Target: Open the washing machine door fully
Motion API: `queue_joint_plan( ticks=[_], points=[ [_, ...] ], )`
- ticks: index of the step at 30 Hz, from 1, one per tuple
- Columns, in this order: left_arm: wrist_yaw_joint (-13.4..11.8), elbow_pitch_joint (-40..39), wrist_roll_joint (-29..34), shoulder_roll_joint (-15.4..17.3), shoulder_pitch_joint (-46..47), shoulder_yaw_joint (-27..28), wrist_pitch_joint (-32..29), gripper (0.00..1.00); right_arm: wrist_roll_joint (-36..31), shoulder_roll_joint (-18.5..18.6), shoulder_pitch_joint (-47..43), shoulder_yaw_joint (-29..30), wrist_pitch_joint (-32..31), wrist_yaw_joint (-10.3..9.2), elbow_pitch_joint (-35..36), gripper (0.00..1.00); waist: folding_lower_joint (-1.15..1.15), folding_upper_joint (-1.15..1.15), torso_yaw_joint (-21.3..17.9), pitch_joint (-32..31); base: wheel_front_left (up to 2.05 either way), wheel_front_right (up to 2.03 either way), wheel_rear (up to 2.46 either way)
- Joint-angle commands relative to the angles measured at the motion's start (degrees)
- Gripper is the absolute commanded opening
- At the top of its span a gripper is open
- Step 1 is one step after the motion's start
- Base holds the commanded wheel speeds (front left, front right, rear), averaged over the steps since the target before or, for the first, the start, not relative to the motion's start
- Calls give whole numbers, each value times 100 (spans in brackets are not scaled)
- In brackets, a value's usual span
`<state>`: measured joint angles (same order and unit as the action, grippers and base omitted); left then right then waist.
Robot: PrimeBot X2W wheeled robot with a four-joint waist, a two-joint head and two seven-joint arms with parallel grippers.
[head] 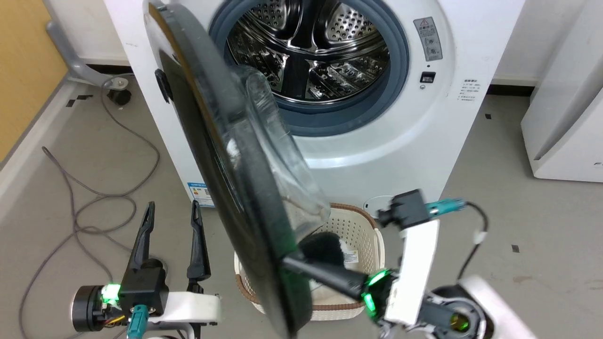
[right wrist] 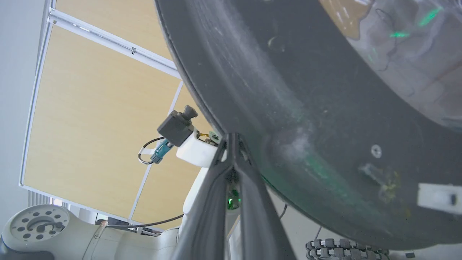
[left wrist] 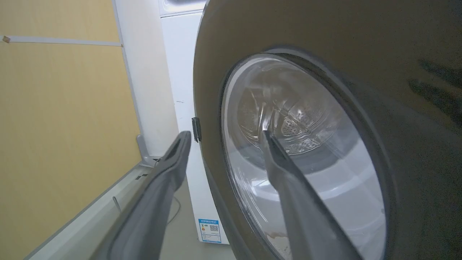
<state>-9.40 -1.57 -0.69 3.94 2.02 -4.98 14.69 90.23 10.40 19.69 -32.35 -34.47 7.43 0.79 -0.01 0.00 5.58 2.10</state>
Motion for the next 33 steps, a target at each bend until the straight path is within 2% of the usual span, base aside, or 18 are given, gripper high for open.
queue_joint_plan(
  ticks=[1,8,12,15,19,21,24,26,28,33],
  points=[
    [18,25,-17,-8,-73,14,30,100,-44,-89,-105,-75,-23,6,41,0,1,0,13,-11,0,0,0],
    [15,80,-23,-14,-105,85,30,100,-193,-288,-93,-385,-24,6,-56,0,1,0,65,-3,0,0,0],
    [31,92,-26,-13,-125,126,30,100,-236,-243,-152,-182,288,6,-61,0,1,0,60,-30,0,0,0],
    [32,89,-25,-15,-151,150,30,100,-405,-155,-213,231,901,6,101,0,1,0,20,-57,0,0,0],
    [30,85,-40,-18,-184,203,30,100,-1118,46,-249,864,2290,6,268,0,1,0,-88,-87,0,0,0],
    [39,85,-43,-16,-196,232,30,100,-1261,151,-287,1040,2794,6,303,0,1,0,-146,-103,0,0,0],
    [67,86,-45,-7,-200,267,30,100,-2198,629,-293,1217,3798,6,248,0,1,0,-204,-128,0,0,0],
    [77,78,-46,-1,-215,300,30,100,-3349,1004,-316,1229,4622,6,35,0,1,0,-242,-147,0,0,0],
    [84,70,-47,5,-233,337,30,100,-4611,1197,-351,1395,4906,6,-196,0,1,0,-277,-163,0,0,0],
    [75,28,-49,2,-289,428,30,100,-6705,507,-767,2517,4944,6,199,0,1,0,-359,-174,0,0,0]
  ],
)
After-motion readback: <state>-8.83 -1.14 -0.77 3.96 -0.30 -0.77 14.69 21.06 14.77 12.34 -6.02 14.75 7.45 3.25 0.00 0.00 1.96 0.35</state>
